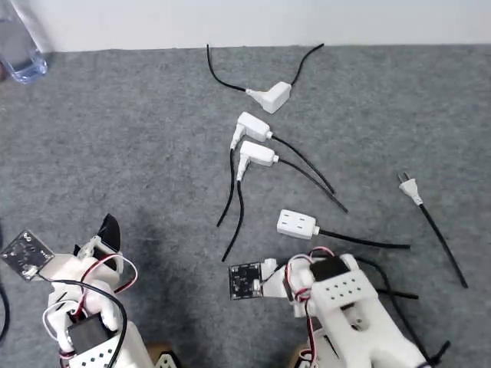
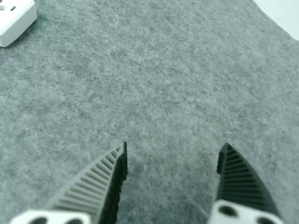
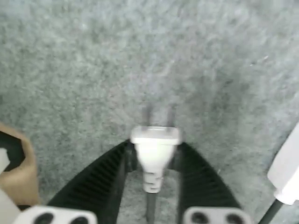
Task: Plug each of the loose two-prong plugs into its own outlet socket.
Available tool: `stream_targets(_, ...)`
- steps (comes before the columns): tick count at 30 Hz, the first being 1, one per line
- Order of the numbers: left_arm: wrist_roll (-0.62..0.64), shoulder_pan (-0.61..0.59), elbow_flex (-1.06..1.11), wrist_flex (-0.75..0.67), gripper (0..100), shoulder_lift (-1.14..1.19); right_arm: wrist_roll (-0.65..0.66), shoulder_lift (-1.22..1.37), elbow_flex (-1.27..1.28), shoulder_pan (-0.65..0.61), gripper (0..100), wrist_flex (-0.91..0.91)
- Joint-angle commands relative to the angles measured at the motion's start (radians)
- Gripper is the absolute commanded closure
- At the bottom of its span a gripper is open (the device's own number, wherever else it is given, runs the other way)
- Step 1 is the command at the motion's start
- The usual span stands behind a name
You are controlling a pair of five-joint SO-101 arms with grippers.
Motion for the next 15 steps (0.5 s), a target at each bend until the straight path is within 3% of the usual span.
stream_targets(1, -0.009, 0.005, -0.007, 0.008, 70, -0.003, 0.003, 0.067, -0.023, 0.010, 97.1, -0.002)
stream_targets(8, -0.009, 0.008, -0.007, 0.008, 70, -0.003, -0.002, 0.070, -0.025, 0.012, 98.9, -0.012)
stream_targets(10, -0.008, 0.021, -0.008, 0.002, 70, -0.005, -0.066, 0.068, -0.044, 0.010, 99.1, -0.019)
stream_targets(15, 0.002, 0.258, -0.012, -0.035, 71, -0.009, -0.247, 0.068, -0.256, 0.002, 99.0, 0.145)
